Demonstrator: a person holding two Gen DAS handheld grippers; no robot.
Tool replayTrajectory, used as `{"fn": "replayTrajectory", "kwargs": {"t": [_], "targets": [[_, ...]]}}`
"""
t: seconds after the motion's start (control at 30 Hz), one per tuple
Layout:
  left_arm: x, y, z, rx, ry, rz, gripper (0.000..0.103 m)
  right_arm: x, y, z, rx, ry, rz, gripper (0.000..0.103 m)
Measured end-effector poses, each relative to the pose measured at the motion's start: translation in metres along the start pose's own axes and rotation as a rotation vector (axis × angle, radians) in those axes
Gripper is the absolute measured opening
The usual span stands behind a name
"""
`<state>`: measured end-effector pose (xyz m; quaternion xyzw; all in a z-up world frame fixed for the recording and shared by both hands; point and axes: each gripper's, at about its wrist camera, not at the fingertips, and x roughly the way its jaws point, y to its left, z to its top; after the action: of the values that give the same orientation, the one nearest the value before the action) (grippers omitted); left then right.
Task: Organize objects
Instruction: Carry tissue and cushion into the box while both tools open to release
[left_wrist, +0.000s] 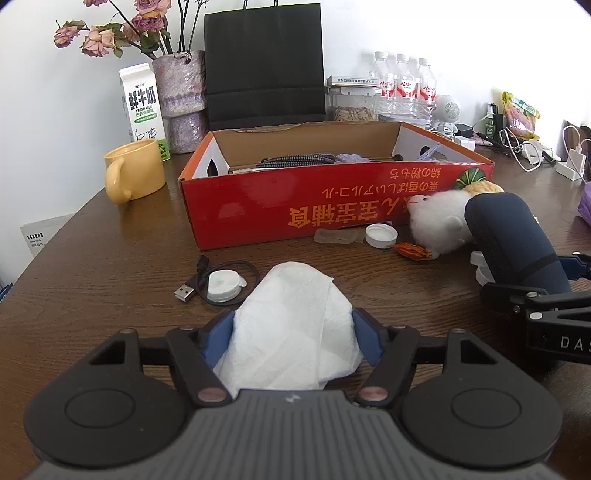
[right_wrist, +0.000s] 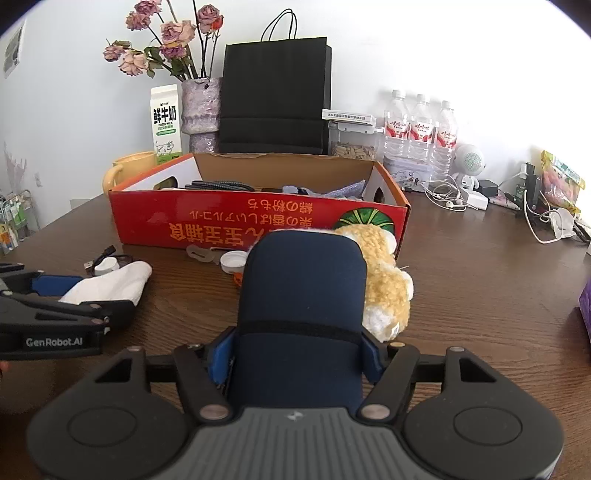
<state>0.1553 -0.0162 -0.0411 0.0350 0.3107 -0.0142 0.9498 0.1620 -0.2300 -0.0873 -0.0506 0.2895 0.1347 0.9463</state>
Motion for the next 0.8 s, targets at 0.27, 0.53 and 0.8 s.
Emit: {"fn": "replayTrajectory", "kwargs": {"t": [0.27,0.53,0.8], "targets": [[-0.007,-0.002,0.003,0.003,-0.015,-0.005,0.066,-0.010,0.001,0.004,-0.006,-0.026,0.014,0.065],[-0.016,-0.002,0.009,0.002,-0.037,-0.008,0.067,-0.016,0.002,0.009,-0.014,-0.041,0.018,0.065],[-0.019,-0.003,0.022,0.003,-0.056,-0.013,0.067,-0.015,0.003,0.021,-0.024,-0.052,0.028,0.065]]}}
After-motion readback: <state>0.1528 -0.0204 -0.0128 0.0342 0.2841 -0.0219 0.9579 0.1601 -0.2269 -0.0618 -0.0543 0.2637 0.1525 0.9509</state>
